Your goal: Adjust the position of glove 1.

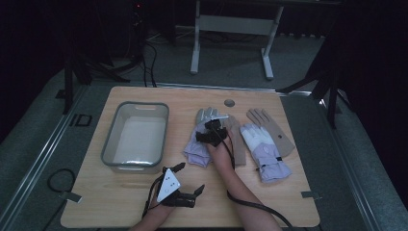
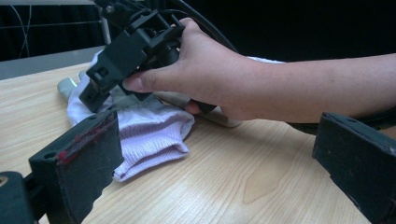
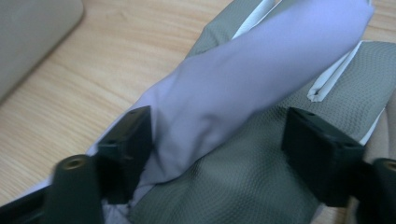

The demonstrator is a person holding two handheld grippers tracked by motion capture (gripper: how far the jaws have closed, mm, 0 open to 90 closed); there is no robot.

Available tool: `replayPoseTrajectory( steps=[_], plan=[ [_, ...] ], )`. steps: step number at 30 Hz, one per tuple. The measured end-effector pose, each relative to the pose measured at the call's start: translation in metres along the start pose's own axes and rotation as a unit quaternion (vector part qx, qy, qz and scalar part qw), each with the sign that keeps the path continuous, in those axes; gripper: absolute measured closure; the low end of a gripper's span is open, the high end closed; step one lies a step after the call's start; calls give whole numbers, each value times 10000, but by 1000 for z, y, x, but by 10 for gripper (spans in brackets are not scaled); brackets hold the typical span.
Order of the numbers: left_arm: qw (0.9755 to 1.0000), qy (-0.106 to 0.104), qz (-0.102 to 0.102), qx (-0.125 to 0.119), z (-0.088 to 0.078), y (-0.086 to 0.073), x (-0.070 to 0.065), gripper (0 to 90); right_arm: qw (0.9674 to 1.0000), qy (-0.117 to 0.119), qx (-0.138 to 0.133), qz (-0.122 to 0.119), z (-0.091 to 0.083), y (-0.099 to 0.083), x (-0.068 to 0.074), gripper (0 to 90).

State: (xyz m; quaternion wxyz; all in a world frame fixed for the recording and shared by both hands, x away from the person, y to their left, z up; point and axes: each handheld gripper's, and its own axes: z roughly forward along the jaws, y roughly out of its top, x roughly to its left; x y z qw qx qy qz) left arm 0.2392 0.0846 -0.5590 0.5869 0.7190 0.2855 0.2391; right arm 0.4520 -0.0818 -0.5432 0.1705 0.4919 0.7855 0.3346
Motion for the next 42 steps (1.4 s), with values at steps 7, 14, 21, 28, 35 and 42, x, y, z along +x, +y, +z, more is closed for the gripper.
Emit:
replayPoseTrajectory(
  steps=[7,14,21,28,35,42],
  plan=[
    [10000,8,-3,-9,0,0,0,16,9994,198,127,-258,0,2,2,554],
    [10000,2,-33,-13,0,0,1,16,9977,611,272,-58,-4,6,-8,797],
    [10000,7,-57,-17,0,0,1,16,9956,658,205,-636,-32,19,-12,812],
    [10000,20,-63,-20,0,0,1,16,9886,855,-85,-1233,-82,26,-11,813],
    [10000,24,-72,-7,0,0,1,16,9844,814,-188,-1547,-112,5,-13,812],
    [10000,30,-43,-31,1,0,1,16,9859,612,-139,-1554,-112,-17,-14,809]
  ],
)
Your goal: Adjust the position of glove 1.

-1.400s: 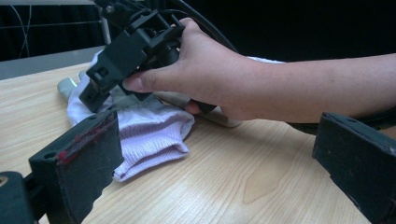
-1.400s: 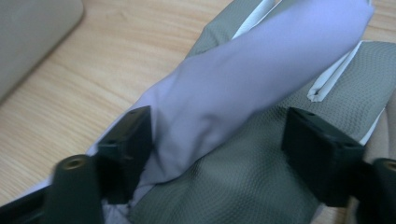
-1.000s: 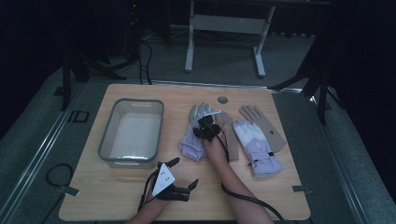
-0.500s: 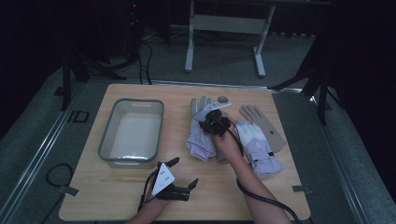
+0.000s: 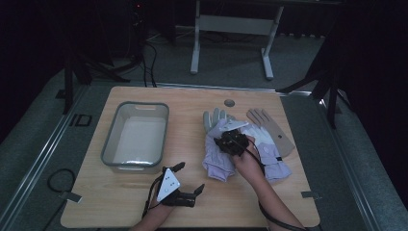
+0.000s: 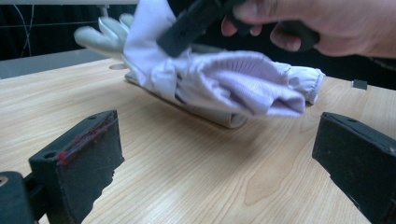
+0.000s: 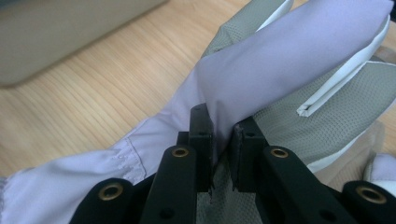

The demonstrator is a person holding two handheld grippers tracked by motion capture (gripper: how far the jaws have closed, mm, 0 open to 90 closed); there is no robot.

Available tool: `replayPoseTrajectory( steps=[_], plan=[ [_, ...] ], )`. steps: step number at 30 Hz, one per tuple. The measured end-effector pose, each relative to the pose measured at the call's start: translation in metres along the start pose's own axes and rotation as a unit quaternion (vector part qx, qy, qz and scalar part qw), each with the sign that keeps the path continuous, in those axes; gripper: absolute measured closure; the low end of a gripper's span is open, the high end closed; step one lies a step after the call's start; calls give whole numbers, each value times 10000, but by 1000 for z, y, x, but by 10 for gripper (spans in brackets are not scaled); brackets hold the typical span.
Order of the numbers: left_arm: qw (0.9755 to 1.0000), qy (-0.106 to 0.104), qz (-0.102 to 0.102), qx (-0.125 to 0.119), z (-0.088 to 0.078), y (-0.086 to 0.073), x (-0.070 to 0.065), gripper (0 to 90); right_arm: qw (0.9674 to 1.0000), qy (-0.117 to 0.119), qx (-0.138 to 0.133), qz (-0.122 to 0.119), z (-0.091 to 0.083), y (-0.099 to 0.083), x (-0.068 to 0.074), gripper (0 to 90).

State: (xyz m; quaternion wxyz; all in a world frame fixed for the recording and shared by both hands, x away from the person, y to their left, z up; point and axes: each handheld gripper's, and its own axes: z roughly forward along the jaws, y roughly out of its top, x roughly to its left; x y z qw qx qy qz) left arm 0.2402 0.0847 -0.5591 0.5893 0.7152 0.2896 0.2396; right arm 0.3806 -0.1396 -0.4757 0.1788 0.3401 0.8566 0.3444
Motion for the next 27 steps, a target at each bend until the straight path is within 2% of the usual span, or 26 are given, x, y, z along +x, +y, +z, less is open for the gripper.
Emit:
replayPoseTrajectory(
  steps=[1,2,3,5,7,11,13,14,15,17,19,20,21,22,25,27],
  plan=[
    [10000,-4,0,6,0,0,0,16,9999,14,52,-92,7,-3,1,807],
    [10000,-6,8,8,0,0,0,16,9999,14,52,-92,7,-3,1,807],
    [10000,-8,21,8,0,0,0,16,9996,-3,180,-195,17,-6,3,805],
    [10000,-9,22,2,0,0,0,16,9996,-15,201,-213,21,-6,3,805],
    [10000,-14,22,3,0,0,0,16,9994,114,315,-100,37,-11,0,800],
    [10000,-18,9,-8,0,0,0,16,9990,198,397,45,50,-17,-3,786],
    [10000,-18,13,-14,0,0,-1,16,9990,269,340,132,54,-21,-4,757],
    [10000,-18,13,-14,0,0,-1,16,9990,269,340,132,54,-21,-4,757],
    [10000,-20,15,-17,0,0,-1,16,9988,315,333,157,55,-22,-5,710],
    [10000,-18,15,-14,0,0,-1,16,9987,354,314,206,54,-22,-7,679],
    [10000,-16,13,-12,0,0,-1,16,9987,354,314,206,54,-22,-7,679],
    [10000,-13,10,-11,0,0,-1,16,9986,374,313,212,54,-22,-8,650],
    [10000,-12,11,-9,0,0,0,16,9984,441,285,228,52,-21,-9,557],
    [10000,-10,5,-12,0,0,0,16,9985,419,271,208,50,-21,-9,517],
    [10000,-10,-8,-15,0,0,0,16,9993,331,130,143,43,-19,-8,433],
    [10000,-9,1,-13,0,0,0,16,9992,343,39,175,39,-18,-9,409]
  ],
)
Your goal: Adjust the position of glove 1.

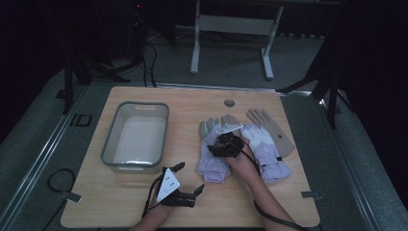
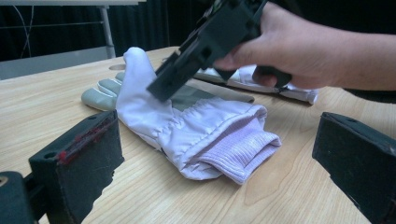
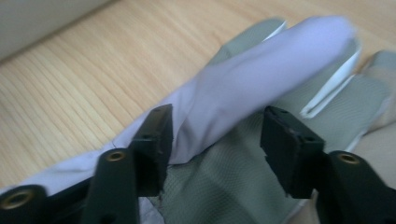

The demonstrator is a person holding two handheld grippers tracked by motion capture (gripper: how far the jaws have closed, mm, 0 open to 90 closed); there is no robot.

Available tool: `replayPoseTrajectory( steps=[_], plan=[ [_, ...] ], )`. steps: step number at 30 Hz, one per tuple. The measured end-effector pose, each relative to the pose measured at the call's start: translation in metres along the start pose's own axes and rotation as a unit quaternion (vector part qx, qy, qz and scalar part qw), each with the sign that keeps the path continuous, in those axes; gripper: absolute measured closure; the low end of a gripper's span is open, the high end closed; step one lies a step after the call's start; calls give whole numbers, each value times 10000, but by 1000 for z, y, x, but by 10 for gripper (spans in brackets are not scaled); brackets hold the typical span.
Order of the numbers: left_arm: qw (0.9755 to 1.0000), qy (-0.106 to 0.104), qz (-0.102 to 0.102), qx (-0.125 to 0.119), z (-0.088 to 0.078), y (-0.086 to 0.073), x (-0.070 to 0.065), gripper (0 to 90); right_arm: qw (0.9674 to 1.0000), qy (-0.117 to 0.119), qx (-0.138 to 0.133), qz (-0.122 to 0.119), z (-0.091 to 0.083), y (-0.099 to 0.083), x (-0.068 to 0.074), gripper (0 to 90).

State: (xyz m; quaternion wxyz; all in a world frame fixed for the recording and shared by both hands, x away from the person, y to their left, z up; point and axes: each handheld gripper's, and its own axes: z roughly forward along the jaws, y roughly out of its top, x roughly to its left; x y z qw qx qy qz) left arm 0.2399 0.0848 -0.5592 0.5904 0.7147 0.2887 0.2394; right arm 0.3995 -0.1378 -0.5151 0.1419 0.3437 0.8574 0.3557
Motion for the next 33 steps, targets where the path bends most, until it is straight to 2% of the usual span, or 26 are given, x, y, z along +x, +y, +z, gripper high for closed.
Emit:
replayPoseTrajectory(
  steps=[1,3,6,8,13,18,20,21,22,23,27,28,29,30,31,32,33],
  plan=[
    [10000,1,1,3,0,0,0,16,9999,86,-108,92,-9,2,-2,433],
    [10000,1,1,3,0,0,0,16,9998,114,-142,93,-12,3,-3,433],
    [10000,4,-1,7,0,0,0,16,9993,164,-288,149,-30,6,-7,441],
    [10000,10,-11,1,0,0,0,16,9992,143,-336,169,-35,7,-9,445],
    [10000,12,-11,9,0,0,0,16,9981,-11,-535,303,-61,7,-21,407],
    [10000,16,-19,11,0,0,0,16,9982,-61,-548,255,-75,3,-35,431],
    [10000,18,-27,17,0,0,0,16,9980,-165,-549,273,-86,-3,-46,428],
    [10000,18,-27,17,0,0,0,16,9980,-165,-549,273,-86,-3,-46,428],
    [10000,22,-34,17,0,0,0,16,9972,-297,-606,329,-92,-8,-53,433],
    [10000,22,-34,17,0,0,0,16,9972,-297,-606,329,-92,-8,-53,433],
    [10000,24,-38,20,0,0,1,16,9951,-494,-658,539,-105,-21,-70,424],
    [10000,24,-47,15,0,0,1,16,9939,-615,-675,612,-111,-28,-79,431],
    [10000,24,-47,15,0,0,1,16,9939,-615,-675,612,-111,-28,-79,431],
    [10000,25,-51,15,0,0,1,16,9928,-721,-673,683,-117,-37,-88,430],
    [10000,25,-51,15,0,0,1,16,9928,-721,-673,683,-117,-37,-88,430],
    [10000,24,-53,16,0,0,1,16,9918,-805,-632,769,-120,-46,-97,428],
    [10000,24,-53,16,0,0,1,16,9918,-805,-632,769,-120,-46,-97,428]
  ],
)
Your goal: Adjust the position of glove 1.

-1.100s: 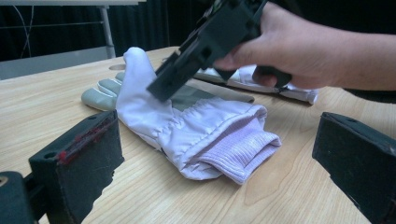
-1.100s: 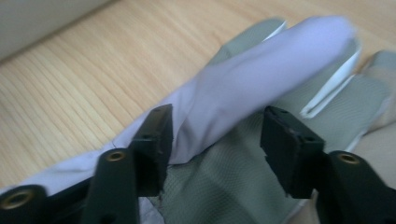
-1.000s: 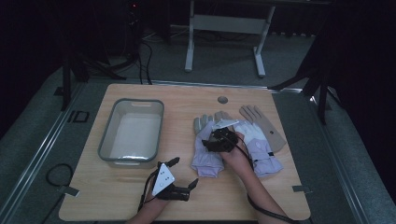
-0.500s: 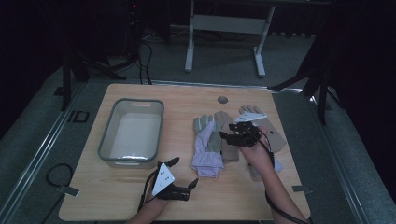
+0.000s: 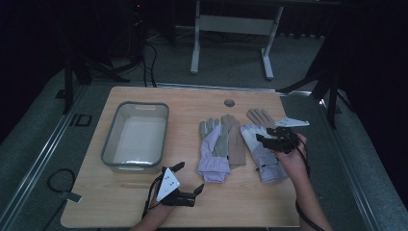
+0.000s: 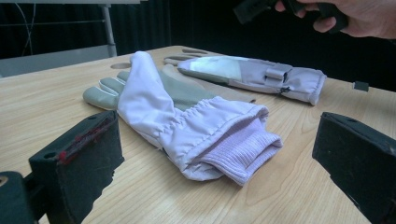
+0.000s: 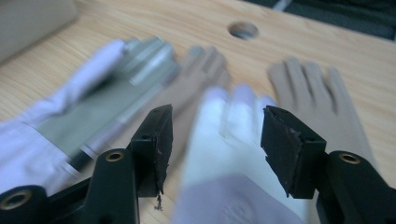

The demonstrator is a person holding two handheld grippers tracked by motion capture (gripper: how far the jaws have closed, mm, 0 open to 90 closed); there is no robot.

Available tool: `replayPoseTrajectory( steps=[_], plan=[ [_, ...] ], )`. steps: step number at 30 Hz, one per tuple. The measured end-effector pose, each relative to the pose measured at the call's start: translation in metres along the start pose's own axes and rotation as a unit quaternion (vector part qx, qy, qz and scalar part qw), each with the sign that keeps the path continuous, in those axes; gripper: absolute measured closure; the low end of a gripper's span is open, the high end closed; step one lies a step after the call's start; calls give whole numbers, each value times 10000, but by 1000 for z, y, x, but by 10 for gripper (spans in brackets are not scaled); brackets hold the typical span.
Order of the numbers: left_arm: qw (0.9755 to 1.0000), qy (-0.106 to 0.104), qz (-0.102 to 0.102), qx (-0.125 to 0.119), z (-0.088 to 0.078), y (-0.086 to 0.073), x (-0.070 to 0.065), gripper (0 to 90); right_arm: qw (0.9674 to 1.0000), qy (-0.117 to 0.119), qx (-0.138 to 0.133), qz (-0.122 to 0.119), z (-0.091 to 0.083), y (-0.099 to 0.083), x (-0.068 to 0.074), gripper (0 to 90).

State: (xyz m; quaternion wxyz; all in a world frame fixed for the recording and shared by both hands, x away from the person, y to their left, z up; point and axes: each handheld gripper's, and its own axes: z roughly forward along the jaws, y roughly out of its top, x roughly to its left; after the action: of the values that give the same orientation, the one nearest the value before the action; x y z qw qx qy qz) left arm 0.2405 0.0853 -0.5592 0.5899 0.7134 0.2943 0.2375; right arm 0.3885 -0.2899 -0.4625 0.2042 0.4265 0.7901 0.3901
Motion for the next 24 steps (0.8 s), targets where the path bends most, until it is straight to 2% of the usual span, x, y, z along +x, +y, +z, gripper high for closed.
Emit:
replayPoseTrajectory(
  steps=[1,2,3,4,5,9,11,13,14,18,19,22,24],
  plan=[
    [10000,0,-7,1,0,0,0,16,9999,-84,47,71,-2,-7,-9,427],
    [10000,0,-7,1,0,0,0,16,9999,-84,47,71,-2,-7,-9,427],
    [10000,0,-14,-1,0,0,0,16,9997,-153,116,119,-3,-14,-17,419],
    [10000,0,-14,-1,0,0,0,16,9997,-153,116,119,-3,-14,-17,419],
    [10000,2,-6,3,0,0,0,16,9994,-231,157,182,-4,-21,-23,420],
    [10000,5,5,5,0,0,0,16,9991,-239,264,251,-1,-35,-30,420],
    [10000,4,4,6,0,0,0,16,9989,-245,297,271,1,-38,-30,419],
    [10000,6,9,7,0,0,0,16,9991,-47,315,293,7,-46,-27,399],
    [10000,6,9,7,0,0,0,16,9991,-47,315,293,7,-46,-27,399],
    [10000,9,14,3,0,0,0,16,9985,108,506,149,19,-56,-20,408],
    [10000,9,14,0,0,0,-1,16,9978,51,641,178,25,-62,-20,463],
    [10000,12,18,9,0,0,0,16,9976,89,627,292,28,-68,-23,496],
    [10000,15,16,6,0,0,0,16,9973,120,668,285,29,-69,-23,524]
  ],
)
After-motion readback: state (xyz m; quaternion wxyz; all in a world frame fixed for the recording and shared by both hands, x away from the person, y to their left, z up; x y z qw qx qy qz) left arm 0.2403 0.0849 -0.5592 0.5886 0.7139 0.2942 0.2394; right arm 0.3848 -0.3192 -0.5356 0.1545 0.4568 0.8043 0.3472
